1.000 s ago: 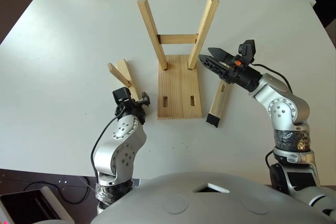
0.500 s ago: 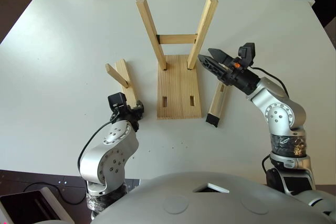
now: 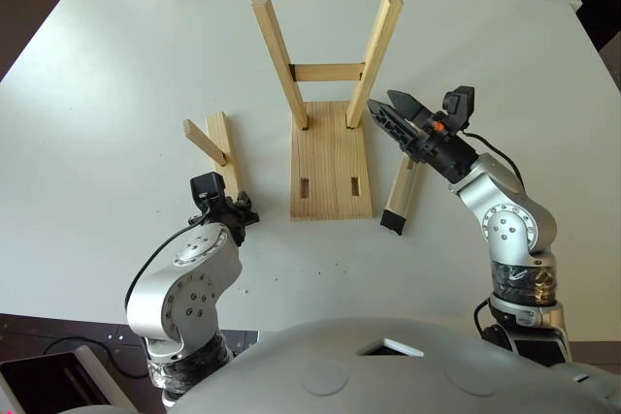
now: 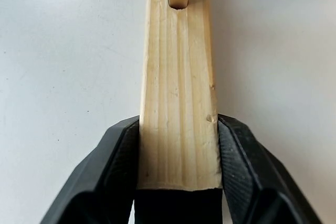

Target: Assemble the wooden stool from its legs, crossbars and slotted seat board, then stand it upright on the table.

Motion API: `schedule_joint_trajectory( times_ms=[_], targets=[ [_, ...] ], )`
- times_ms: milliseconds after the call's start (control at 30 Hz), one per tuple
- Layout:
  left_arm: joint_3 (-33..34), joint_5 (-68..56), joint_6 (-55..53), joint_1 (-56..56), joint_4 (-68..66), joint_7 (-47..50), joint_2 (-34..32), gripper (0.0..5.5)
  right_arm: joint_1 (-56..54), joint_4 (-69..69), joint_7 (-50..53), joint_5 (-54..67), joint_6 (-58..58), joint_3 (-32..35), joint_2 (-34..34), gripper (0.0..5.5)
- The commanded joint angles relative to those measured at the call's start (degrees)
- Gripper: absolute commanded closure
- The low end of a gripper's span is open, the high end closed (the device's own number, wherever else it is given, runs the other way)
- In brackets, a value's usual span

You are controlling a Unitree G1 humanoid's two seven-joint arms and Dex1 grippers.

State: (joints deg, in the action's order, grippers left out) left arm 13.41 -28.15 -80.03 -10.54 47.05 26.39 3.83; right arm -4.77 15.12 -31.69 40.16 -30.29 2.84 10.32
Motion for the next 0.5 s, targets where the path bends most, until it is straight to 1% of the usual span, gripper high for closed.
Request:
schedule_joint_trajectory(
  times_ms=[33,133,233,333,400,500],
  targets=[
    [2.55,2.15,-1.89,2.45,-3.79,-2.28,1.30,3.46,1.00,1.20,1.06,-0.85,1.94,-0.04,-0.97,1.99],
    [4.70,3.19,0.25,5.85,-4.93,-3.62,1.61,3.46,0.13,1.07,1.14,-0.87,2.75,0.14,-0.98,1.99],
    [11.09,2.47,6.00,13.93,-8.71,-6.01,-0.29,3.46,-3.16,0.97,1.55,0.44,1.84,1.30,0.03,1.99],
    [20.78,-1.19,15.09,27.44,-17.55,-10.61,-7.63,3.46,-10.66,-0.36,1.95,3.62,-0.52,4.12,1.82,1.99],
    [24.71,-3.81,20.79,34.68,-22.13,-13.74,-11.27,3.46,-15.98,-2.55,2.12,4.70,-1.89,5.19,2.50,1.99],
    [25.95,-7.51,28.08,41.37,-25.14,-19.70,-15.03,3.46,-23.19,-6.63,2.27,3.44,-3.30,4.68,3.80,1.99]
  ],
)
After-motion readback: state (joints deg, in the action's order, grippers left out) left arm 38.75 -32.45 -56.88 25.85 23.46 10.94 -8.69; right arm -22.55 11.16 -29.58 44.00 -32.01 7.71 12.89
